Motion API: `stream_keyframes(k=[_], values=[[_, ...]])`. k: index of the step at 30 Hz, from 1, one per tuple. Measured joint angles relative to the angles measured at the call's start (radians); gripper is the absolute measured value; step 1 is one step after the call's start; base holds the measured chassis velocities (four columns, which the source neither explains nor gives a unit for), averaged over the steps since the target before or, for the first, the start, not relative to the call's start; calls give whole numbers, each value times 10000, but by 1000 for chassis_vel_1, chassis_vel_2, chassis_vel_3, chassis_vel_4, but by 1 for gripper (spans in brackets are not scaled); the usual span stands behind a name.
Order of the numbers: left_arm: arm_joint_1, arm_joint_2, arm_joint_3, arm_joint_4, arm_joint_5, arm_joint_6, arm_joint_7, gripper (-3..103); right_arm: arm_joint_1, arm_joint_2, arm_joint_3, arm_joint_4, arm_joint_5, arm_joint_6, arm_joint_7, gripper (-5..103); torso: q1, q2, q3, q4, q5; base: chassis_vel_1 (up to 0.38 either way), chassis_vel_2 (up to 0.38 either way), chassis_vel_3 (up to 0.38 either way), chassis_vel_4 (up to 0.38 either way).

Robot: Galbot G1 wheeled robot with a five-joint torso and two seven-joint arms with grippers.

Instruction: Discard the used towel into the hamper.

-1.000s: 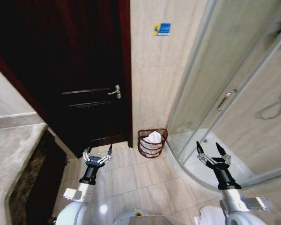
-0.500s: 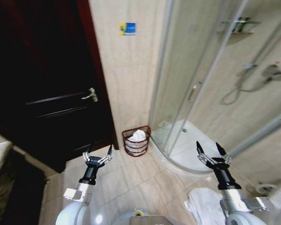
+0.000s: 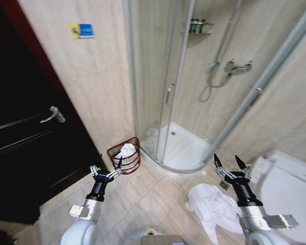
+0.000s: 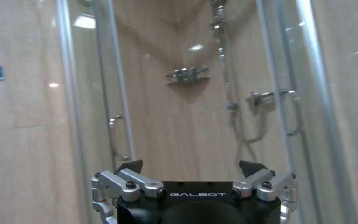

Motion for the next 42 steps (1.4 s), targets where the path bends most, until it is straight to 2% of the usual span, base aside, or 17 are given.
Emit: stream_keyframes(k=[29, 42], values=[[0, 0, 0, 0, 0, 0, 0, 100, 0, 0, 0, 0, 0, 0, 0, 100, 1, 0, 0, -2, 2, -129, -129, -127, -127], [0, 0, 0, 0, 0, 0, 0, 100, 0, 0, -1, 0, 0, 0, 0, 100, 0, 0, 0, 0, -1, -32, -35, -40, -32]])
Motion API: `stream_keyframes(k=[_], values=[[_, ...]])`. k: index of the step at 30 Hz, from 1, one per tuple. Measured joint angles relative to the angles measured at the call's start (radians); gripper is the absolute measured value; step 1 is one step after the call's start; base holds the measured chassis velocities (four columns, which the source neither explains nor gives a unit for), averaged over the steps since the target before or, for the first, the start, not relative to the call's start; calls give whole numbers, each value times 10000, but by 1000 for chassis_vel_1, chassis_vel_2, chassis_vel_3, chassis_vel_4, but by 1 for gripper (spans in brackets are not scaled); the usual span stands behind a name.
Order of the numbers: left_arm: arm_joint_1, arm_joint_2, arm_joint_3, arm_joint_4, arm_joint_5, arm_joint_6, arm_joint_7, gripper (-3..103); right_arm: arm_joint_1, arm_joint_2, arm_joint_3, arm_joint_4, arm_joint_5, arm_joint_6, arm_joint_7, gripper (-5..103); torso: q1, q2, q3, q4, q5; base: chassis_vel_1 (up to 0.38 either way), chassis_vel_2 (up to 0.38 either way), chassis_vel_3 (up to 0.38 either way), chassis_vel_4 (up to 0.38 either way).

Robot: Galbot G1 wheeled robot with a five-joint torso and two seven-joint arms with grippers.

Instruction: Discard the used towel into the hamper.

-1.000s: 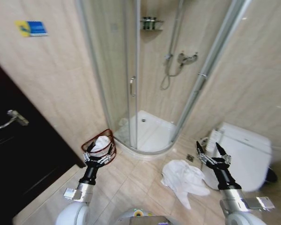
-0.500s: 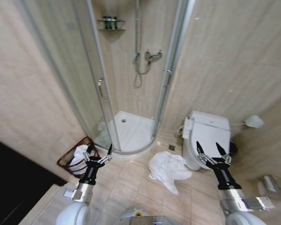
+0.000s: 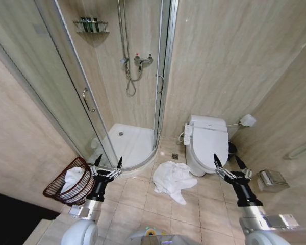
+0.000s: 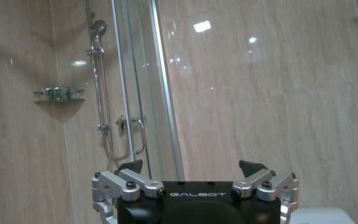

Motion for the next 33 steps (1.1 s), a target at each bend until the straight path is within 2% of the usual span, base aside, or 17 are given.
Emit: stream_keyframes(k=[18, 33], values=[[2, 0, 0, 0, 0, 0, 0, 100, 0, 0, 0, 0, 0, 0, 0, 100, -5, 1, -1, -1, 2, 8, -50, -6, 48], [0, 1, 0, 0, 0, 0, 0, 100, 0, 0, -1, 0, 0, 0, 0, 100, 2, 0, 0, -1, 1, -35, -12, -30, -49]])
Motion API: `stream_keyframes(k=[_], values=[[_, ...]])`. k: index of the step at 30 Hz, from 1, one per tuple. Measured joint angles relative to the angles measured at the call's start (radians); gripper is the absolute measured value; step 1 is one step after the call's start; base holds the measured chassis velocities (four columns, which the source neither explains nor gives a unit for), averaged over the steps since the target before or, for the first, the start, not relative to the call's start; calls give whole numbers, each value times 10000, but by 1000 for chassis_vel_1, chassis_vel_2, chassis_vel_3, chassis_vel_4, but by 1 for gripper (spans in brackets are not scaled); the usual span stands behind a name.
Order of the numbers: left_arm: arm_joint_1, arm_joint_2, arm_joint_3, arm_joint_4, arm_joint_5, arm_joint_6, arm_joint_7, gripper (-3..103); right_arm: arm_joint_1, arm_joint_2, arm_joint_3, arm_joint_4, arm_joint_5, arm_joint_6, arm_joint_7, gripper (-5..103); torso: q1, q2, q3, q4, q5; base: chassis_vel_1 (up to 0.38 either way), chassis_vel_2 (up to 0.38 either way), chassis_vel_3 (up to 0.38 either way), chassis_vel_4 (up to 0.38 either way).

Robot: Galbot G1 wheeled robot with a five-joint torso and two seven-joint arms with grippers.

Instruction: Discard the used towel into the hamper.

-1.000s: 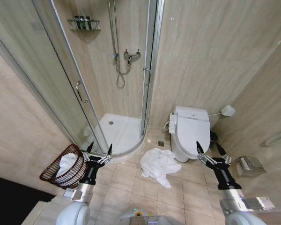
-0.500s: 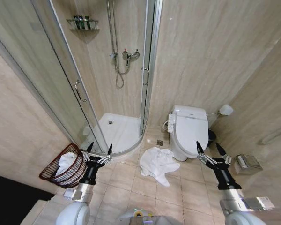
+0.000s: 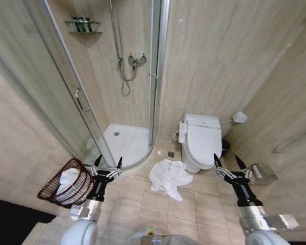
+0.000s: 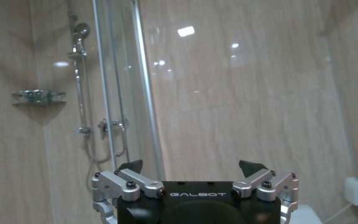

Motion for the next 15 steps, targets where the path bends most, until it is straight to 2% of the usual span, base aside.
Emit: stream_keyframes(k=[15], values=[[0, 0, 0, 0, 0, 0, 0, 100, 0, 0, 1, 0, 0, 0, 0, 100, -2, 0, 0, 0, 0, -15, -21, -19, -12]])
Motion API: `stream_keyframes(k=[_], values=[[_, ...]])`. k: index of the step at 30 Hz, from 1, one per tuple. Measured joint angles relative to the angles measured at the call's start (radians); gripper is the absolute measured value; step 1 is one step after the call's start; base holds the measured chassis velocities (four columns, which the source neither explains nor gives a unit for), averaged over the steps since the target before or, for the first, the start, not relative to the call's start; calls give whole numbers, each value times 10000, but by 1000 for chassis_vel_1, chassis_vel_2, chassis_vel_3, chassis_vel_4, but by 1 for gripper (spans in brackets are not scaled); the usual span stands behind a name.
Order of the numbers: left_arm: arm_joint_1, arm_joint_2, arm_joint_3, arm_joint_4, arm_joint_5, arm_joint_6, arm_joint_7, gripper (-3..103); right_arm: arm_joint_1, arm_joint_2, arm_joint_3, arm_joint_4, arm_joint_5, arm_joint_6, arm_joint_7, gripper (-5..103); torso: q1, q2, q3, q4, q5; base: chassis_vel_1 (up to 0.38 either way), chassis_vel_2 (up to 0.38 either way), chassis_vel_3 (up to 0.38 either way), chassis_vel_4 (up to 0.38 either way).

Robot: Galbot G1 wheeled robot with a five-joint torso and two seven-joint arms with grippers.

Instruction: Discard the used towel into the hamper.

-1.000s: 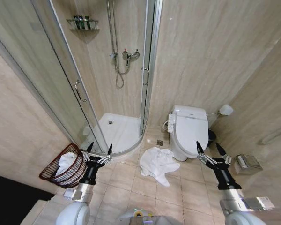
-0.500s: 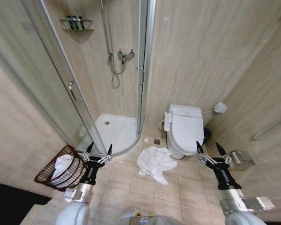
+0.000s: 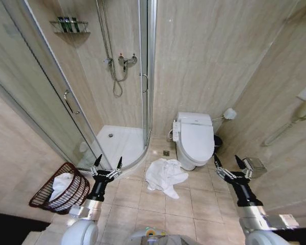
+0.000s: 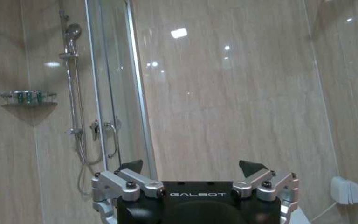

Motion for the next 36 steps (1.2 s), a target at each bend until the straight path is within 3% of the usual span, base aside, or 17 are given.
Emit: stream_keyframes(k=[31, 36], values=[[0, 0, 0, 0, 0, 0, 0, 100, 0, 0, 0, 0, 0, 0, 0, 100, -6, -12, -6, -2, -2, -77, 69, 72, -66], [2, 0, -1, 0, 0, 0, 0, 100, 0, 0, 0, 0, 0, 0, 0, 100, -110, -253, -130, 0, -1, 23, -4, -18, 7]])
